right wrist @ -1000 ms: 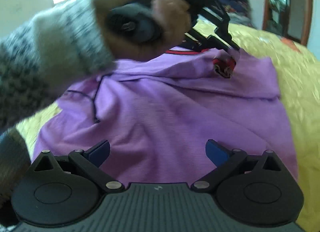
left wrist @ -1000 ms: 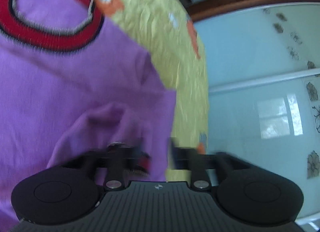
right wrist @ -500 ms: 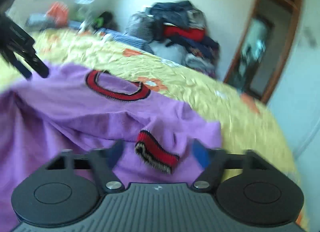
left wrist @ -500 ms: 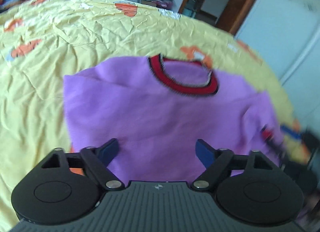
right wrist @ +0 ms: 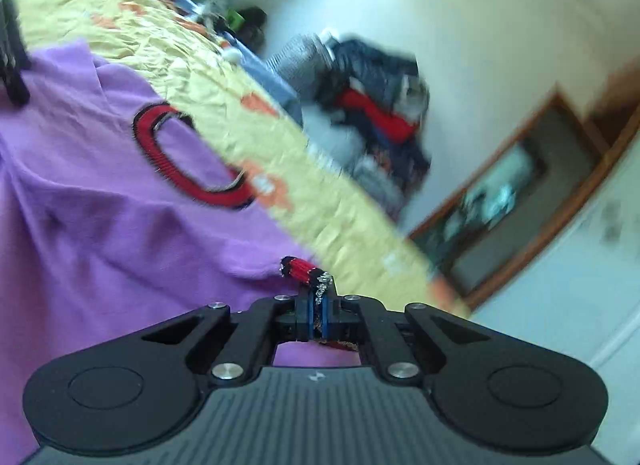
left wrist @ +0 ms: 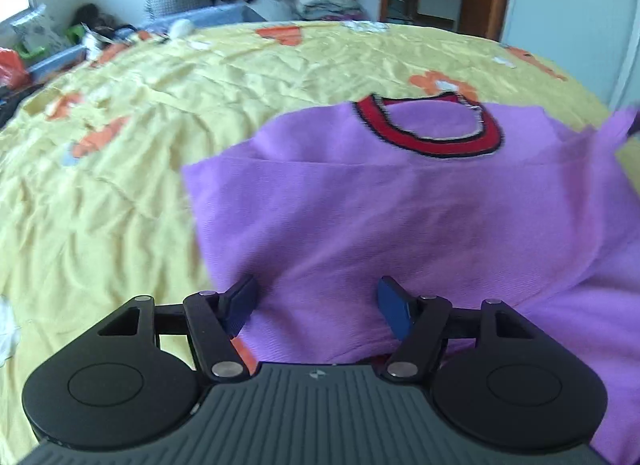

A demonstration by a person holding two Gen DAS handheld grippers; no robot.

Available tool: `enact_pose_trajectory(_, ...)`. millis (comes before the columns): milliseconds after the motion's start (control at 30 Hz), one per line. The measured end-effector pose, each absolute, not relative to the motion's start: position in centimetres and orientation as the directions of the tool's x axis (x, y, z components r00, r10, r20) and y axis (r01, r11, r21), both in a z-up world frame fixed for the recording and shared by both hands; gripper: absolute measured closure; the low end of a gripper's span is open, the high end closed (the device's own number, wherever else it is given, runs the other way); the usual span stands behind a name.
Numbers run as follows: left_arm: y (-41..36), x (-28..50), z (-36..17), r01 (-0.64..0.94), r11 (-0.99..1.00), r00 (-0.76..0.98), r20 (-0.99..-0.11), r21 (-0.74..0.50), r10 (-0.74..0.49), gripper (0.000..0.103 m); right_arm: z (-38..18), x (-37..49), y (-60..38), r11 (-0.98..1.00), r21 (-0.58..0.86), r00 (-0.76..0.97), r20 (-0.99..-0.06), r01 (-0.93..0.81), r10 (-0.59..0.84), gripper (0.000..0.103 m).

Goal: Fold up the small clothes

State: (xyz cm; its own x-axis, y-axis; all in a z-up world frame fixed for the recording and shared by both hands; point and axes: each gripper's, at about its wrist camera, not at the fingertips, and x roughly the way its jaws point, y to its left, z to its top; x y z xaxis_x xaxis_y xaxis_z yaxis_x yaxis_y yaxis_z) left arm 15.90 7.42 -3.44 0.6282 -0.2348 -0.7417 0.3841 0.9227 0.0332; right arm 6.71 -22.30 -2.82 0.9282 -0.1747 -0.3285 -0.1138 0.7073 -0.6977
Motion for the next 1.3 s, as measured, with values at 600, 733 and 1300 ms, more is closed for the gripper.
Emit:
enact_pose_trajectory(600,10.1,14.2,2.1,0.325,0.944,0.694,-0.662,-0.060,-0.281,0.024,-0.9,6.0,-29.2,0.880,-0.410,0.805,-0.591,-0.240,-0.056,0.018)
enact_pose_trajectory(733,5.4,16.6,0.4,0.388,0.921,0.662,-0.683,-0.041,-0.309,0.020,0.1,9.4,-29.5,0.976,-0.001,0.756,-0.633,-0.216,0.167,0.019)
enact_pose_trajectory(1300,17.8,4.0,-1.3,0.202,0.876,0.483,-0.733,-0.439,-0.479,0.018,-2.1,-5.8,-35.6,0.989,0.145,0.750,-0.654,0.002,0.095,0.016)
